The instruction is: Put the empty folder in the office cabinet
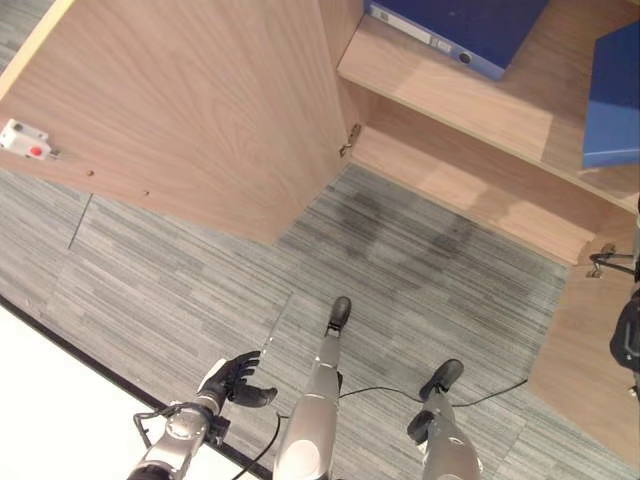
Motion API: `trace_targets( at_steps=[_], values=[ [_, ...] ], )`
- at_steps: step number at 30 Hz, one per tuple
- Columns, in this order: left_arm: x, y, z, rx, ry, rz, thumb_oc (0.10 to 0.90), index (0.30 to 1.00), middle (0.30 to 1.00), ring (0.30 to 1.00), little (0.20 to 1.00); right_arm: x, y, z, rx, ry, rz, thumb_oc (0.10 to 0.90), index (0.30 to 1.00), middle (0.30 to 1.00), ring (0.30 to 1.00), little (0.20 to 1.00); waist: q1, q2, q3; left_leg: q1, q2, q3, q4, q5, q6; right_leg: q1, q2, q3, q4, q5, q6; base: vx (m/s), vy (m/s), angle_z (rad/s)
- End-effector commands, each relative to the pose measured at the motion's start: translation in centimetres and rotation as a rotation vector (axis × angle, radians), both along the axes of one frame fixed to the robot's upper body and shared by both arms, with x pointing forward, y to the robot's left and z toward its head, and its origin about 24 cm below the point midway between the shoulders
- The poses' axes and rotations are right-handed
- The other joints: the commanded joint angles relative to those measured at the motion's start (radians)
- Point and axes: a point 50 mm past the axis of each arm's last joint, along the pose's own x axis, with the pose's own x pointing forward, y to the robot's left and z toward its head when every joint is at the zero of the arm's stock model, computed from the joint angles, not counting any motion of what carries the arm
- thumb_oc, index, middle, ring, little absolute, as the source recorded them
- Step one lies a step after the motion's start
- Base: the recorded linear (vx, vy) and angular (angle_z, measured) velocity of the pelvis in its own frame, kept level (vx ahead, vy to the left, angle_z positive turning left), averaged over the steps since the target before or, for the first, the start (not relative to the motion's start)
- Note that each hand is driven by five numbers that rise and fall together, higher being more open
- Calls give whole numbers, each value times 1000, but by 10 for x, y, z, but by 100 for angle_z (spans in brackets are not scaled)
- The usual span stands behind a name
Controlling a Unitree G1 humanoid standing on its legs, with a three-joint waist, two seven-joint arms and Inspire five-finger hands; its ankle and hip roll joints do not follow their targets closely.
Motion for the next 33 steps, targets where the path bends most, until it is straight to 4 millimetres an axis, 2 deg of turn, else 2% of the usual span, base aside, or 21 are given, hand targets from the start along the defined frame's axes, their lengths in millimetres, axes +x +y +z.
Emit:
trace_targets(
  at_steps=[1, 6, 7, 8, 10, 11, 13, 14, 15, 18, 19, 20, 21, 24, 27, 28, 31, 33],
  values=[
    [-32, 20, -12, 83, 122, -13, 800, 900, 900, 900, 900, -27, -23, 30, -167, -115, -133, 400, 300, 300, 300, 300, 4, -17, -128, 158, 150, 70, 4, -215, -101, -70, -53, 58, 209, -191, 69, 51, -83, 17],
    [-35, 23, -14, 104, 138, -10, 800, 900, 900, 900, 900, -20, -16, 25, -170, -105, -102, 400, 300, 300, 300, 300, 2, -23, -123, 173, 181, 84, 12, -216, -109, -102, -34, 85, 247, -220, 55, 38, -108, 9],
    [-38, 25, -15, 108, 148, 0, 800, 900, 900, 900, 900, -16, -10, 25, -173, -104, -85, 400, 300, 300, 300, 300, 1, -27, -121, 178, 190, 88, 22, -220, -106, -108, -27, 92, 251, -224, 51, 39, -160, -8],
    [-45, 31, -16, 102, 162, 43, 800, 900, 900, 900, 900, 1, 10, 21, -177, -91, -19, 400, 300, 300, 300, 300, 4, -48, -105, 179, 213, 111, 112, -239, -105, -105, 8, 126, 233, -243, 23, 9, -213, -20],
    [-43, 37, -14, 95, 146, 99, 800, 900, 900, 900, 900, 13, 31, 32, -198, -112, 39, 400, 300, 300, 300, 300, 38, -69, -62, 141, 172, 37, 276, -199, -93, -96, 56, 175, 204, -234, -6, -54, -299, -59],
    [-42, 38, -13, 93, 138, 117, 800, 900, 900, 900, 900, 20, 41, 35, -196, -115, 65, 400, 300, 300, 300, 300, 70, -73, -29, 77, 109, -46, 429, -179, -78, -76, 83, 203, 179, -235, -29, -55, -265, -89],
    [-42, 38, -13, 94, 135, 117, 800, 900, 900, 900, 900, 20, 41, 36, -196, -116, 65, 400, 300, 300, 300, 300, 66, -70, -29, 62, 105, -52, 451, -187, -77, -76, 83, 199, 177, -233, -28, 3, -97, -67],
    [-40, 35, -15, 83, 141, 125, 800, 900, 900, 900, 900, 25, 52, 43, -202, -130, 94, 400, 300, 300, 300, 300, 89, -56, -2, -9, -4, -83, 491, -220, -46, -71, 100, 218, 173, -242, -42, 105, -26, -32],
    [-43, 35, -17, 83, 156, 127, 800, 900, 900, 900, 900, 27, 56, 43, -205, -128, 104, 400, 300, 300, 300, 300, 86, -49, -12, 3, 0, -65, 446, -239, -23, -69, 113, 219, 173, -252, -45, 115, -25, -31],
    [-40, 37, -16, 89, 158, 120, 800, 900, 900, 900, 900, 32, 65, 49, -233, -128, 136, 400, 300, 300, 300, 300, 104, -55, -29, 11, -6, -49, 334, -223, -33, -82, 120, 239, 132, -238, -37, 79, 37, -60],
    [-40, 37, -16, 89, 158, 120, 800, 900, 900, 900, 900, 32, 65, 49, -233, -128, 136, 400, 300, 300, 300, 300, 104, -55, -30, 11, -5, -48, 333, -222, -33, -83, 119, 240, 132, -238, -38, 156, 68, -43],
    [-45, 34, -19, 90, 181, 92, 800, 900, 900, 900, 900, 34, 67, 49, -250, -112, 147, 400, 300, 300, 300, 300, 106, -60, -42, 27, -9, -57, 228, -235, -31, -87, 130, 262, 113, -236, -32, 163, 74, -13],
    [-45, 32, -19, 89, 180, 71, 800, 900, 900, 900, 900, 33, 66, 52, -257, -113, 141, 400, 300, 300, 300, 300, 108, -58, -43, 24, -10, -59, 203, -222, -39, -88, 129, 262, 109, -233, -27, 197, 101, -19],
    [-45, 27, -19, 89, 184, 10, 800, 900, 900, 900, 900, 28, 60, 65, -292, -122, 121, 400, 300, 300, 300, 300, 111, -45, -35, -8, -20, -41, 169, -191, -44, -85, 122, 266, 108, -235, -29, 143, 95, -6],
    [-47, 26, -20, 92, 193, -10, 800, 900, 900, 900, 900, 28, 59, 64, -298, -109, 118, 400, 300, 300, 300, 300, 104, -42, -39, 10, -12, -21, 132, -197, -36, -80, 123, 265, 100, -231, -24, 118, 83, -1],
    [-45, 24, -20, 91, 194, -21, 800, 900, 900, 900, 900, 28, 59, 61, -301, -103, 124, 400, 300, 300, 300, 300, 93, -48, -43, 8, -28, -6, 126, -206, -29, -85, 118, 271, 94, -217, -18, 100, 84, 9],
    [-52, 20, -22, 92, 217, -80, 800, 900, 900, 900, 900, 27, 55, 57, -305, -89, 117, 400, 300, 300, 300, 300, 88, -66, -51, 7, -36, 7, 131, -225, -20, -82, 111, 272, 84, -206, -12, 136, 66, 3],
    [-48, 24, -19, 104, 206, -72, 800, 900, 900, 900, 900, 28, 55, 54, -299, -84, 121, 400, 300, 300, 300, 300, 83, -78, -50, 8, -40, 12, 137, -234, -15, -79, 111, 276, 79, -200, -8, 93, 24, -6]
  ],
)
